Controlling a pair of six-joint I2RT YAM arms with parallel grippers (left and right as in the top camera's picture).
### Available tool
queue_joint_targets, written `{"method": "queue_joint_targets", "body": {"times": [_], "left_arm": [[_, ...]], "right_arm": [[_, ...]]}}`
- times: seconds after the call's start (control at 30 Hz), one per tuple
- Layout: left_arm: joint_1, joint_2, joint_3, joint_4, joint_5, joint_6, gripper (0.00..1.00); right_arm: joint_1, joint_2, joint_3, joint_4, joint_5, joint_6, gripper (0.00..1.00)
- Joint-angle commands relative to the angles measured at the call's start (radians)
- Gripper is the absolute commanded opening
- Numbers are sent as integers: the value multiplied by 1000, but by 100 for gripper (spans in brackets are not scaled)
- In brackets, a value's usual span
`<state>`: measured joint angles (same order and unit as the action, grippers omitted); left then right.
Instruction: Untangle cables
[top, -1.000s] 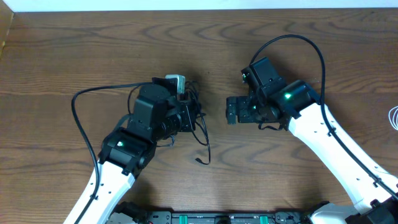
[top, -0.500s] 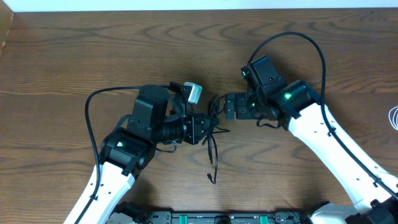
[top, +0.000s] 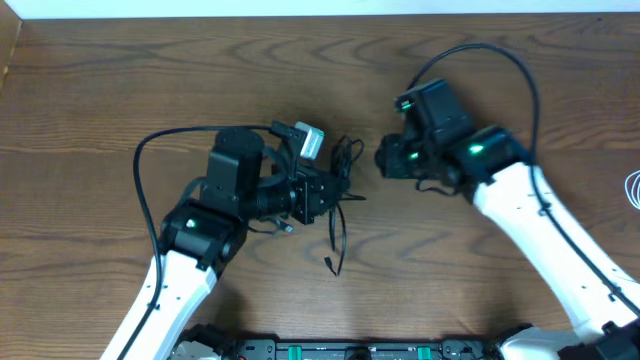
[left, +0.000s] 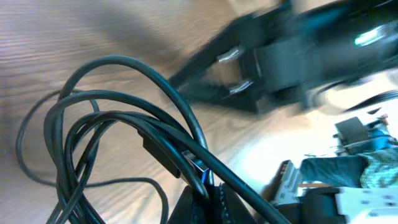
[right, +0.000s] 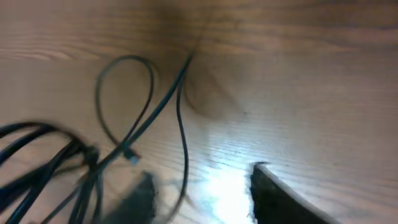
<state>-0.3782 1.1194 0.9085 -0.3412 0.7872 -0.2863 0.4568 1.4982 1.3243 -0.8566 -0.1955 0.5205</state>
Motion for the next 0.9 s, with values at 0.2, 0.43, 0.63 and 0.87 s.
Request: {"method": "queue_joint_targets", "body": {"times": [0.2,0.43,0.63,0.87], "left_arm": [[27,108,18,18,90,267,8],[27,108,18,18,107,338,8],[27,108,18,9,108,340,8],[27,108,18,-1,114,372,8]], "right_arm": [[-192,-112,5,19,-568,-90,75],[-138,-51,5,37,-526,-80,64],[-72,28,5,97,-483,-80,61],[2,58,5,105,-262,-11,40]]}}
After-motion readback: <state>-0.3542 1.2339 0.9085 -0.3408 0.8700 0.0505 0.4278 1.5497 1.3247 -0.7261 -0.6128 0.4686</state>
